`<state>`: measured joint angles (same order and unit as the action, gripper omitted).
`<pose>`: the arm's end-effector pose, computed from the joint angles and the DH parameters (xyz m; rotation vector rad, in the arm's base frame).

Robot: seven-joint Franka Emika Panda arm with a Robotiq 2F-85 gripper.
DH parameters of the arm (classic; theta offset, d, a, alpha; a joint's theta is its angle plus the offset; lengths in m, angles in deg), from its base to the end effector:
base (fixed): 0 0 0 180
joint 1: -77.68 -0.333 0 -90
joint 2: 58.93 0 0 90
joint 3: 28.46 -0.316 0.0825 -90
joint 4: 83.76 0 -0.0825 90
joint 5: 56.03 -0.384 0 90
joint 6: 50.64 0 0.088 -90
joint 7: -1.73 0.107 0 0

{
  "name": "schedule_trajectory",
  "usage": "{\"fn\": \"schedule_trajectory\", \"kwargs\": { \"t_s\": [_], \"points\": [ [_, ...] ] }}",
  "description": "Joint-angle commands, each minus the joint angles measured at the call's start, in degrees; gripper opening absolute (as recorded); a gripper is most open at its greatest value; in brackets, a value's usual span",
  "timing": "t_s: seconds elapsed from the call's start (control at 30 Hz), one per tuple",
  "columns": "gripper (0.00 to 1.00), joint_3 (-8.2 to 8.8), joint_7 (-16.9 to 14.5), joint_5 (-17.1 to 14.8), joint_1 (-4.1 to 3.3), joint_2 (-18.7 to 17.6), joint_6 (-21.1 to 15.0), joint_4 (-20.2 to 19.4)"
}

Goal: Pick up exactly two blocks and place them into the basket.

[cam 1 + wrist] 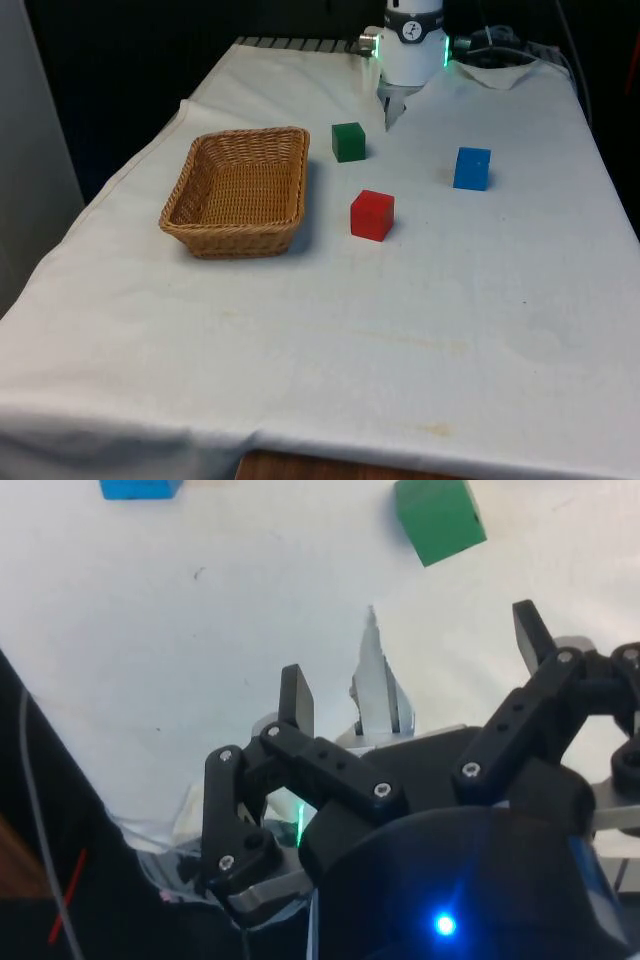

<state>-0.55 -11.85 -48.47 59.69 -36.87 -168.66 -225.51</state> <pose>0.4137 -0.0803 0.4095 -3.0567 -0.2553 0.0785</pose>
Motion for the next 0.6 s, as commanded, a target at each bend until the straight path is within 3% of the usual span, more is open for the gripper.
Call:
{"fn": "schedule_trajectory", "kwargs": {
  "t_s": [0.0, 0.07, 0.1, 0.13, 0.23, 0.27, 0.3, 0.57],
  "points": [
    [1.0, -0.06, 0.1, 0.9, 0.34, 0.7, -1.3, -1.3],
    [1.0, 0.17, 0.1, 1.4, 0.4, 1.3, -2.1, -2.5],
    [1.0, 0.34, 0.0, 0.7, 0.0, 0.7, -1.3, -1.8],
    [1.0, 0.34, 0.1, 1.9, 0.4, 1.7, -2.9, -3.7],
    [1.0, 0.69, 0.1, 2.9, 0.52, 2.5, -4.5, -5.8],
    [1.0, 0.92, -0.1, 2.2, 0.11, 2.1, -3.8, -5.3],
    [1.0, 0.8, 0.1, 3.2, 0.57, 2.7, -4.9, -6.4],
    [1.0, 1.72, 0.2, 5.0, 0.86, 3.8, -9.7, -11.7]
  ]
}}
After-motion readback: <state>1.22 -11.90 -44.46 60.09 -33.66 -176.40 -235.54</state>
